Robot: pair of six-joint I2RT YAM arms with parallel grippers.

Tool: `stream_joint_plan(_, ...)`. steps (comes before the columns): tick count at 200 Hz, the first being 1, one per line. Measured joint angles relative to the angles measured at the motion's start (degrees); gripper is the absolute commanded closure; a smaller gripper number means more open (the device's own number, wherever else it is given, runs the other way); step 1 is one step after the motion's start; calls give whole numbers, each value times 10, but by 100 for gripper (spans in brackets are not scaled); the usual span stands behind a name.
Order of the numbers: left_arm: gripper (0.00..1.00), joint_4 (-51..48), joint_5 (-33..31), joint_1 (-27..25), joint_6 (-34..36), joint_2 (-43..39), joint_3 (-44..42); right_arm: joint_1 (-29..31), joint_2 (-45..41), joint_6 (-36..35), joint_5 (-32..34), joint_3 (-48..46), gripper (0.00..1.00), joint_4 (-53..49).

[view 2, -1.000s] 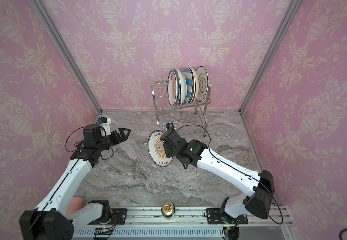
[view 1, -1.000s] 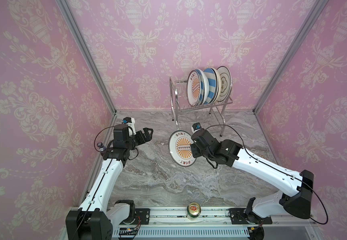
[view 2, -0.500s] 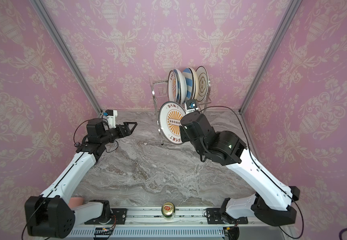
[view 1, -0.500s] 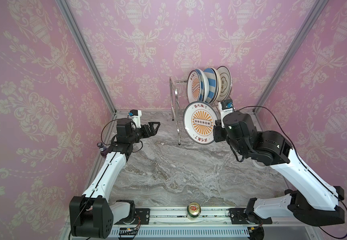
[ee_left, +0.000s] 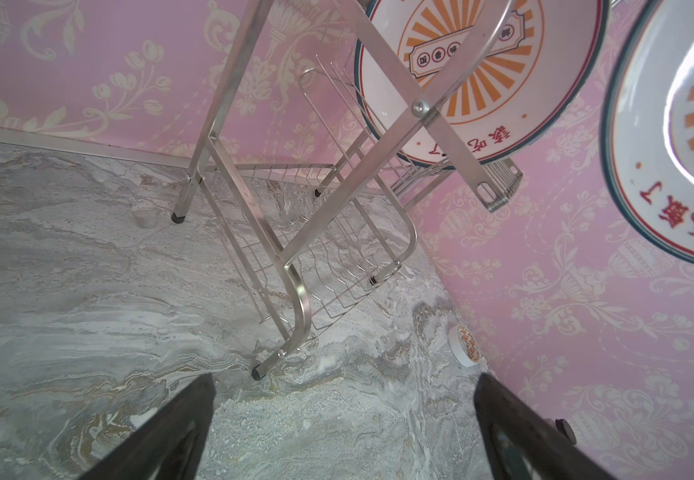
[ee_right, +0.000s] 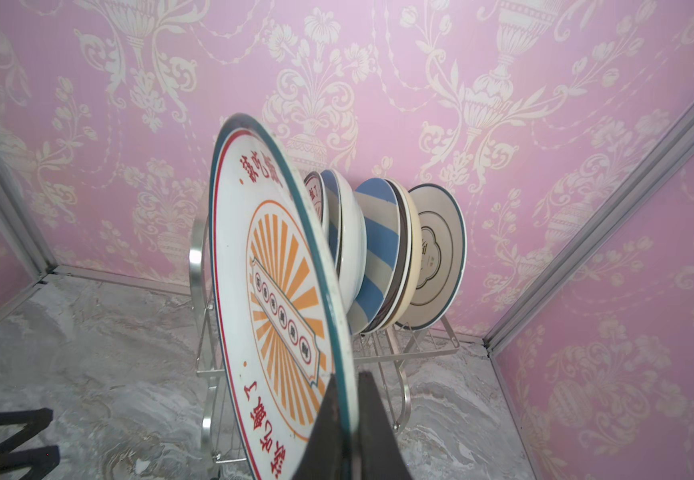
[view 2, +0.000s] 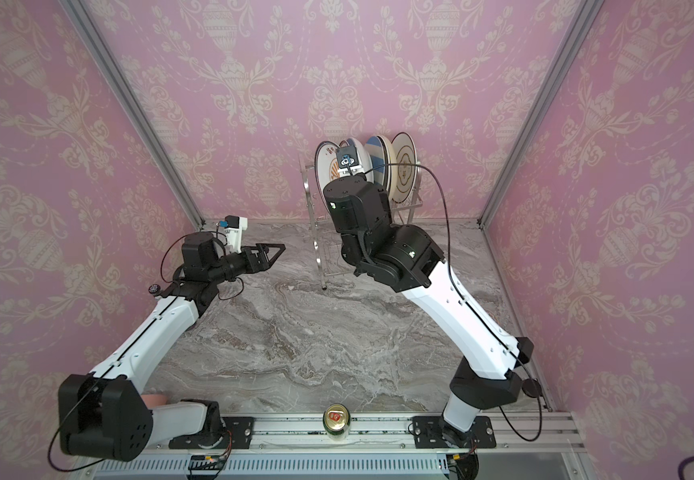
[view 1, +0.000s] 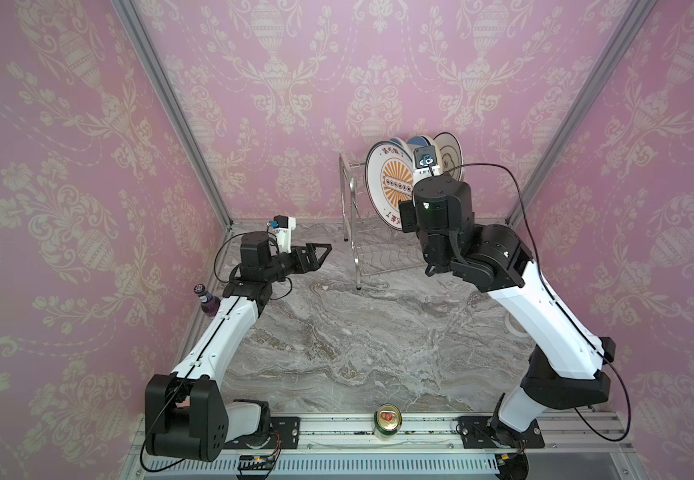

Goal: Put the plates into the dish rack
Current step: 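Carry the sunburst plate to the rack's front slot with the right gripper, then lower the sunburst plate into the rack slot with the right gripper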

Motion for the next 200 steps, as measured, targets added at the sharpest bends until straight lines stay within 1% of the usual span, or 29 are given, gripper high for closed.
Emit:
stream_joint_plan(14,1,-3,5,0,2,0,1,-6,28,-32,21,12,100,38)
stream_joint_plan(31,1,-7,11,-2,2,-1,1,-18,73,-64,37,50,100,70)
stream_joint_plan(67,1,-19,16,-4,1,-15,-3,-46,162,-92,43,142,100,94)
stream_joint_plan(85,1,-23,17,-4,1,-26,-7,-57,192,-97,41,170,100,97)
stream_joint_plan(152,1,-28,24,-4,1,-33,-20,-87,214,-89,11,170,100,124)
stream_joint_plan(200,1,-30,26,-4,1,-33,-22,-94,235,-78,9,169,100,153)
